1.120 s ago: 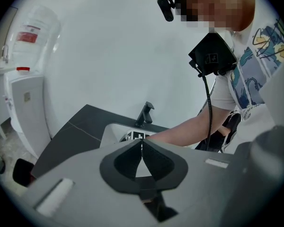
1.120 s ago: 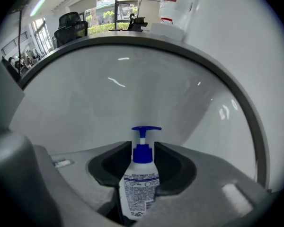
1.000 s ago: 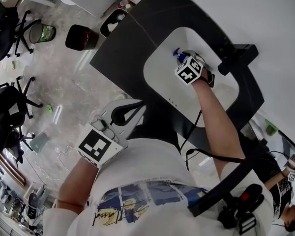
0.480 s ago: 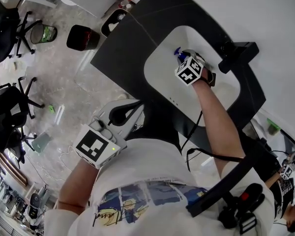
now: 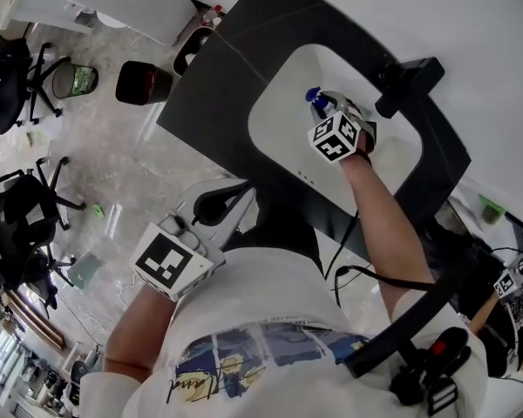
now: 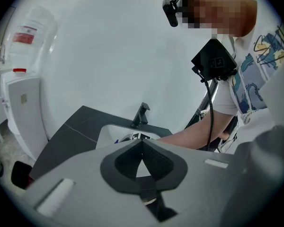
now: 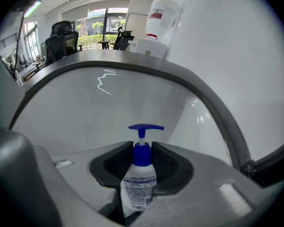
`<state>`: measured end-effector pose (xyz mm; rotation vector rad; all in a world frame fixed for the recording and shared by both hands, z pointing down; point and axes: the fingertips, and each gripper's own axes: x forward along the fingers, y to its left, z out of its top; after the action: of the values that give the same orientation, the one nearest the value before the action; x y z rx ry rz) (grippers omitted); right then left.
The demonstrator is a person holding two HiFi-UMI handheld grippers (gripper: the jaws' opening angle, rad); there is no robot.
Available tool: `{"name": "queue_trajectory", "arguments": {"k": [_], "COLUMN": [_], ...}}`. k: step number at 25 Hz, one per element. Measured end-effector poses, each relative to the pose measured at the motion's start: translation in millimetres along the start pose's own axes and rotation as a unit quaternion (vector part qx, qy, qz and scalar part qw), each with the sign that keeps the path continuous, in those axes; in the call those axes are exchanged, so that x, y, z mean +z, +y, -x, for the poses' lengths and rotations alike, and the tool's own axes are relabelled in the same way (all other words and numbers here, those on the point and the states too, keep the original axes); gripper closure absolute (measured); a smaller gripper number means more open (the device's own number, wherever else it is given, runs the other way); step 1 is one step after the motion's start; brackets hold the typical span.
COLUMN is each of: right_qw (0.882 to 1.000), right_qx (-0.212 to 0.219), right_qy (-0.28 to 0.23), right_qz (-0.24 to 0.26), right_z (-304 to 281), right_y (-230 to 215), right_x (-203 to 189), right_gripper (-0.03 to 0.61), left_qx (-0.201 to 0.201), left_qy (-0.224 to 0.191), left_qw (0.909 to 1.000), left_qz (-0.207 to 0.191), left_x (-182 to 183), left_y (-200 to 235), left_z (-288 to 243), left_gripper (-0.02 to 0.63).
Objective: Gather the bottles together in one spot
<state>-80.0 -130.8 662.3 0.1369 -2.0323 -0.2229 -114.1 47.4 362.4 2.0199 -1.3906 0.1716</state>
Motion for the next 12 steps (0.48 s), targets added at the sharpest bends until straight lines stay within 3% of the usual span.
{"name": "queue_trajectory", "arguments": {"k": [12], "right_qw": [0.99], "right_qx": [-0.074], "right_qy": [-0.08], "right_qz": [-0.092], "right_z": [56], "right_y": [2], "right_x": [14], "right_gripper": [0.458], "left_qx": [-0.056], "left_qy": [0.028], "left_qw": [0.9966], "left_qz": [-0.053], "left_x": [4], "left_y": [-23], "left_z": [11], "left_gripper": [0.611]}}
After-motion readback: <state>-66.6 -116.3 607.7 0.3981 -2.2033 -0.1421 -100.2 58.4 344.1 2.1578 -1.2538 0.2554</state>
